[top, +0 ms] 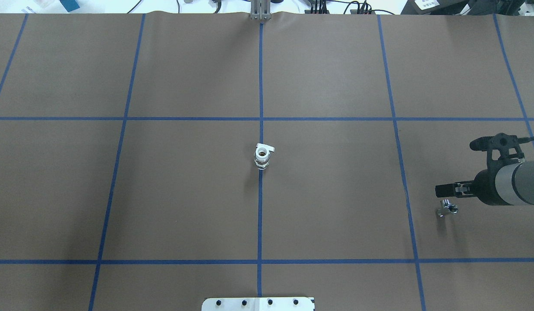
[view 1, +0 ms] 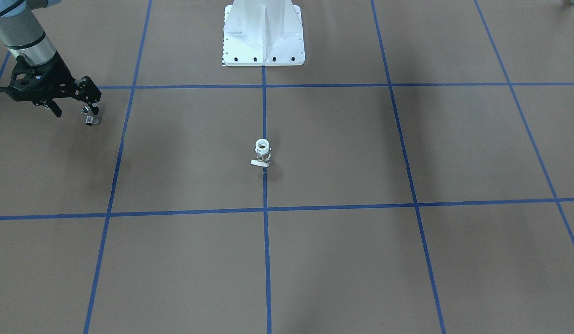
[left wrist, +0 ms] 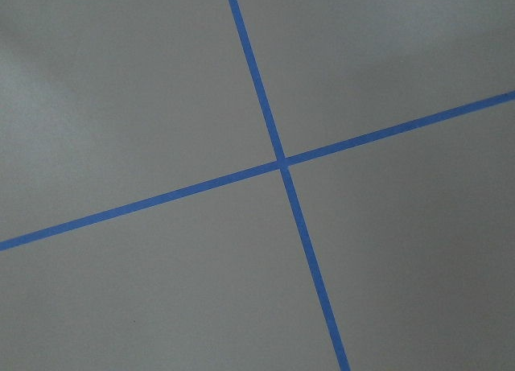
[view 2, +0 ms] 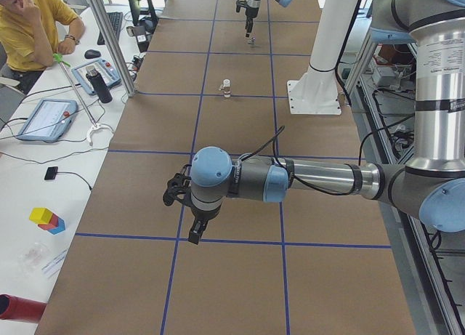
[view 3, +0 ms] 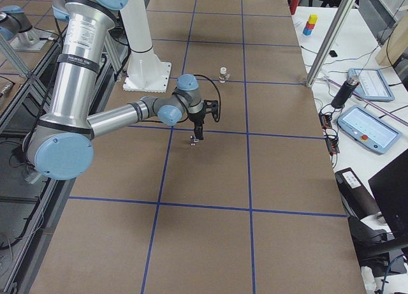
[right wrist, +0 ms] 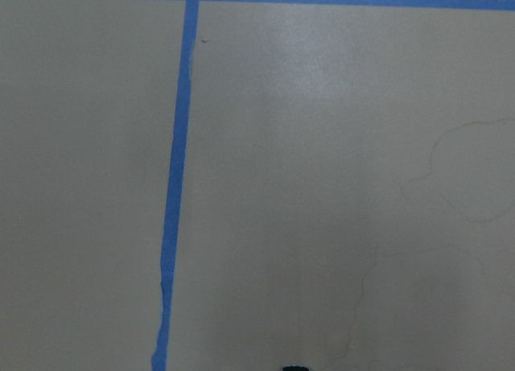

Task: Assemble PPR valve and pipe with both arms
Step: 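Lower the right gripper onto the silver threaded fitting and grasp it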

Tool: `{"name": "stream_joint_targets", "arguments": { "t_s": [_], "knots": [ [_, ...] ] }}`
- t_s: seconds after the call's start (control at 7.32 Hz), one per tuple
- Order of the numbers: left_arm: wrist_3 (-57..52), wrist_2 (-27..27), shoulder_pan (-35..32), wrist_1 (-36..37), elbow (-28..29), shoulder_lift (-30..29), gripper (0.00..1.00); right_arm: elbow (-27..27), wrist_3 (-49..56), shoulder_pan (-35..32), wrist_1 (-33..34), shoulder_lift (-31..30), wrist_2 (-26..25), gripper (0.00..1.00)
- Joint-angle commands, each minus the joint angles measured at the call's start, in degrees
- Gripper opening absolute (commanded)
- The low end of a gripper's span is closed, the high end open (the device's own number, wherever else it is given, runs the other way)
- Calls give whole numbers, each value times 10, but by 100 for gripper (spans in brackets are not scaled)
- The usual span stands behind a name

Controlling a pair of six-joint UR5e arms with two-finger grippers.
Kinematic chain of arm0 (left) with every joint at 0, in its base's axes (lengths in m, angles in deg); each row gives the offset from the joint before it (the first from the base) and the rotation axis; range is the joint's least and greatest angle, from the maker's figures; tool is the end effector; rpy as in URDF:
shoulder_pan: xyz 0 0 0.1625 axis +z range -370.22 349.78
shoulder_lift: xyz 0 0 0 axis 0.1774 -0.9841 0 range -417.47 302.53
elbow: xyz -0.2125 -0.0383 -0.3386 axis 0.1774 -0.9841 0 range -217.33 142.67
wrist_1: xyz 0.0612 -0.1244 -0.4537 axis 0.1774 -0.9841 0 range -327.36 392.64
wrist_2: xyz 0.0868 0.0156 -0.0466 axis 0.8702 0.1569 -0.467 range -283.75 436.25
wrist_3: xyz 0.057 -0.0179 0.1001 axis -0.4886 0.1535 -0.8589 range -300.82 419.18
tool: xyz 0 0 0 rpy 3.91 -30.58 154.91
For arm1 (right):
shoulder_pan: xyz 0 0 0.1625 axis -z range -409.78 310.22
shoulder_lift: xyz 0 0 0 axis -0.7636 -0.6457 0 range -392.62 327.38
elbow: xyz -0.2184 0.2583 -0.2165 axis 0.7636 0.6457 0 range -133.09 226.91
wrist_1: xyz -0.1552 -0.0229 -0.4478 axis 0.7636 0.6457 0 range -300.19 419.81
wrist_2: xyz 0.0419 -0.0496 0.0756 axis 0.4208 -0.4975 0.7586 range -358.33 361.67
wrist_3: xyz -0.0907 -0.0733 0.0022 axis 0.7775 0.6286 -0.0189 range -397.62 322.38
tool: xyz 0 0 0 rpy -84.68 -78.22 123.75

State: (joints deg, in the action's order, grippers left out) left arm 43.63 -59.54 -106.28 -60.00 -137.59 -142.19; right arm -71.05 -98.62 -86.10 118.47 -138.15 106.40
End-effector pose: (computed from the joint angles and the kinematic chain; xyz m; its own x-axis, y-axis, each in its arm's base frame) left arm -0.1051 -0.5181 0.5902 0.7057 0.2844 -0.6489 -0.0878 0.9439 0.3182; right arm -0.3311 -0.3720 0.4639 0.7180 -0.0543 0.6940 -0.0948 0.9800 0.1748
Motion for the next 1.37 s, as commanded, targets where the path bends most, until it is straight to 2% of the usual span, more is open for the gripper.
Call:
{"name": "stream_joint_targets", "arguments": {
  "t_s": [0.0,0.14,0.27,0.68,1.09,1.23],
  "knots": [
    [0,0,0,0,-3,0,100,20,-1,21,-25,-9,-19,97],
    [0,0,0,0,-3,0,100,20,-2,28,-25,-9,-20,89],
    [0,0,0,0,-3,0,100,20,-2,34,-25,-12,-18,73],
    [0,0,0,-1,-3,0,100,19,-2,49,-25,-19,-16,67],
    [0,0,0,-1,-4,0,100,19,-1,49,-25,-20,-15,67],
    [0,0,0,-1,-6,0,100,19,-1,49,-25,-19,-15,64]
  ]
}}
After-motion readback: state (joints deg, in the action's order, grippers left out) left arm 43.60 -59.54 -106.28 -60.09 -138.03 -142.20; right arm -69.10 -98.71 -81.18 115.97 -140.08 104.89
